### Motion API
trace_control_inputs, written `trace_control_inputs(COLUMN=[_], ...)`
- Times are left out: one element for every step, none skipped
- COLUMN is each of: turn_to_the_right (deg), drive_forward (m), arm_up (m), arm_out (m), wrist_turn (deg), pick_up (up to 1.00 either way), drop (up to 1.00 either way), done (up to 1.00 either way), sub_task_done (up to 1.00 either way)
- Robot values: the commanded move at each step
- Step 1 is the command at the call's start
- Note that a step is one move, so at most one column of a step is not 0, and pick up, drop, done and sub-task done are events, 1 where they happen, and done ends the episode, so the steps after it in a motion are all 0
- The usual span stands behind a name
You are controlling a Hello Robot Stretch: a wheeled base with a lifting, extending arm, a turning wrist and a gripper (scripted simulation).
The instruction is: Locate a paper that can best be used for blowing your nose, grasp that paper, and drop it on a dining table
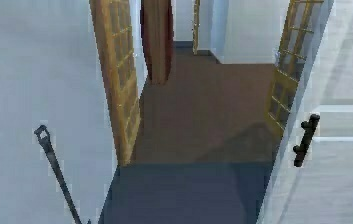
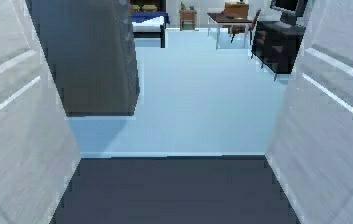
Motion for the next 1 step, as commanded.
trace_control_inputs(turn_to_the_right=[0.0], drive_forward=[1.0], arm_up=[0.0], arm_out=[0.0], wrist_turn=[0.0], pick_up=[0.0], drop=[0.0], done=[0.0], sub_task_done=[0.0])
